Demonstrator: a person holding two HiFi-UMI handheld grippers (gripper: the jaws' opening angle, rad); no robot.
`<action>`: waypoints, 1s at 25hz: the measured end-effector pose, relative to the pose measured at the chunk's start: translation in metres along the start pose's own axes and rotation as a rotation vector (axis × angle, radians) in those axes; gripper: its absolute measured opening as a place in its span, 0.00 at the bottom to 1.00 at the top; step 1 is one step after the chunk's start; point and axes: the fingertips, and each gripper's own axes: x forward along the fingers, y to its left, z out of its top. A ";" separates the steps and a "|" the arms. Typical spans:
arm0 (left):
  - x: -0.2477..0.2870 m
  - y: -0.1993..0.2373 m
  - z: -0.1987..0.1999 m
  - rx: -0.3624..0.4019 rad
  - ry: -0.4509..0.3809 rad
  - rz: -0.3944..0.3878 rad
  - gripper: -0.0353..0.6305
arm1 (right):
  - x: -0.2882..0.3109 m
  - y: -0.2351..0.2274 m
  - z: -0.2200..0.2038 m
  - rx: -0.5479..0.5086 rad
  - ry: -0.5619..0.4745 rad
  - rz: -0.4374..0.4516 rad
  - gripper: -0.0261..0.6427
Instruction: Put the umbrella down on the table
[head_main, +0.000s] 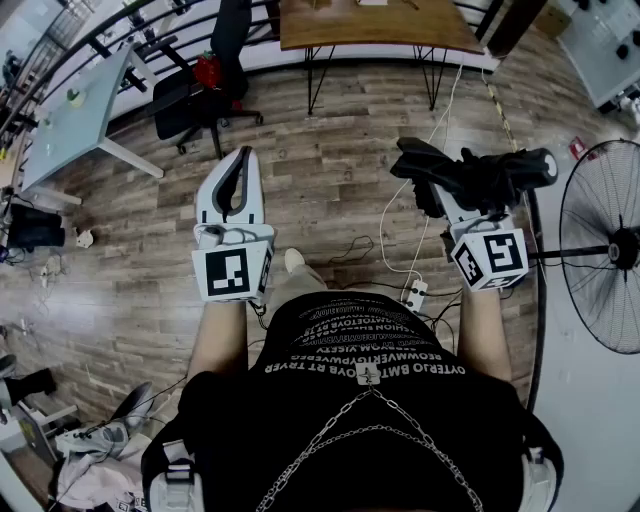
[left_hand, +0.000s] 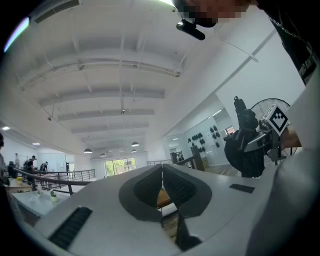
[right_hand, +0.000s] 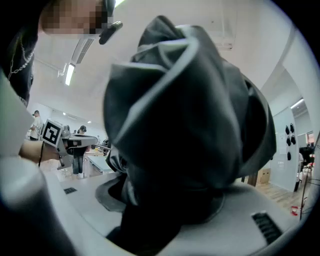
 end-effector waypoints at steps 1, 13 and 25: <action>-0.004 -0.001 0.001 0.000 0.003 0.001 0.10 | -0.002 0.001 -0.001 0.003 0.002 0.000 0.44; -0.006 0.017 -0.002 0.003 0.037 0.014 0.10 | 0.013 0.004 -0.009 0.064 0.015 0.008 0.44; 0.080 0.055 -0.035 -0.010 0.053 -0.026 0.10 | 0.098 -0.002 -0.005 0.049 0.003 0.013 0.44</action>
